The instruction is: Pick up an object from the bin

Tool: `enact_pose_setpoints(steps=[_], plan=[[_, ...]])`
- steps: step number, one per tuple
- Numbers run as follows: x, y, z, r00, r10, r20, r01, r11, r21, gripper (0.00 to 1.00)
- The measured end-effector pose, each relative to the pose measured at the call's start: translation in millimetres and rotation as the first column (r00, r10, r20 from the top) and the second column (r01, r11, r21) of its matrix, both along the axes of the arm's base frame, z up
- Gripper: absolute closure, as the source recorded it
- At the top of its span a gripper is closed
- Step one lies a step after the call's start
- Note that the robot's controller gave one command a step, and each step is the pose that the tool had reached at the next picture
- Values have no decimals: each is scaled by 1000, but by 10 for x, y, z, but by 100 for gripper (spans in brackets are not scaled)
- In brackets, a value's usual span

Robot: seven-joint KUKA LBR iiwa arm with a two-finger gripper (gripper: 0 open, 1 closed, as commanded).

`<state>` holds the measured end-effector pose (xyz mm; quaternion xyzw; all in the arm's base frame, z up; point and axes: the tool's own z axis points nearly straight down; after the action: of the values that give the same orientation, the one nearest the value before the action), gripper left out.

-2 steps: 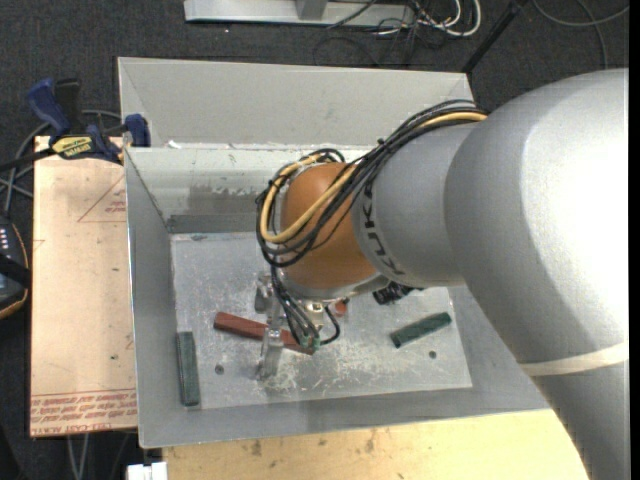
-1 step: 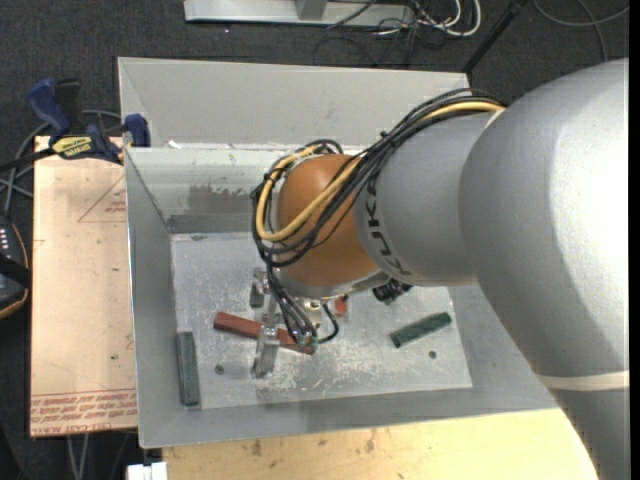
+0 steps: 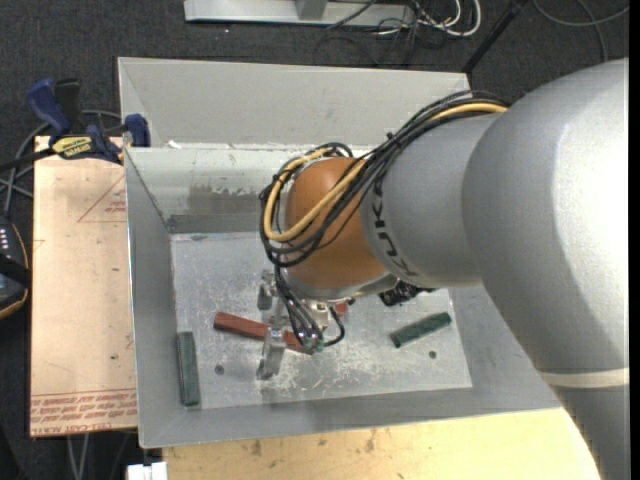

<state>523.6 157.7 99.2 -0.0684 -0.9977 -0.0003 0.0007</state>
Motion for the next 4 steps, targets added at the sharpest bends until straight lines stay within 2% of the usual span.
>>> enact_pose_setpoints(steps=[1, 2, 3, 4], plan=[[-9, -4, -311, 998, -57, -2, 57, 998, 0, 0], [-7, 0, -312, 998, -58, 1, 58, 998, 1, 0], [-2, 1, -301, 998, -58, 2, 58, 998, 1, 100], [-1, 4, -293, 998, -59, 1, 59, 998, 1, 100]])
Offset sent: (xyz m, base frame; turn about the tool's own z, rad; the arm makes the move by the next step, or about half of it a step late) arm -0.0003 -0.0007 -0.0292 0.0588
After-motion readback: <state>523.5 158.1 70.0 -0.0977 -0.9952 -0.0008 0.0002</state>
